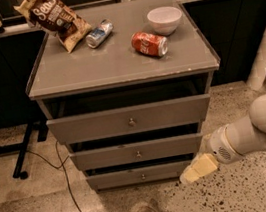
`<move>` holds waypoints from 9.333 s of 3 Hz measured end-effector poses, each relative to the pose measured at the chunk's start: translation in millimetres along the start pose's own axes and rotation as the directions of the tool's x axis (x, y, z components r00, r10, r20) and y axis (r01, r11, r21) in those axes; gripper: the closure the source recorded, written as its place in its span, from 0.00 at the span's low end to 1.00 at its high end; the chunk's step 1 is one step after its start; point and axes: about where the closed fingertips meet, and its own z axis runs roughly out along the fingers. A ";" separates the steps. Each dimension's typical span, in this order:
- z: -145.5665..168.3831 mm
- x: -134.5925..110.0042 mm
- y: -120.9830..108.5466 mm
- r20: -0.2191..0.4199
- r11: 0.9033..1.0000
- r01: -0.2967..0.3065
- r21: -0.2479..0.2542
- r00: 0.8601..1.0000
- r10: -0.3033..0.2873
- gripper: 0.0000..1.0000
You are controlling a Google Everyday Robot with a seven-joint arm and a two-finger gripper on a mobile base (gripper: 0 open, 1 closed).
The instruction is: Open bottom drawer
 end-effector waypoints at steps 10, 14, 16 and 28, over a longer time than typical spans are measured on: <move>176.6 88.4 -87.5 0.285 0.929 -0.368 0.041 0.895 0.342 0.00; 190.5 97.8 -94.1 0.279 0.915 -0.403 0.015 0.881 0.383 0.86; 190.7 97.8 -94.2 0.279 0.915 -0.403 0.015 0.881 0.383 1.00; 360.6 147.2 -262.0 0.589 0.773 -0.634 0.023 0.633 0.502 1.00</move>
Offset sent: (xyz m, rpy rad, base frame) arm 0.0004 -0.0062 -0.0330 0.1173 -0.1769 -0.2206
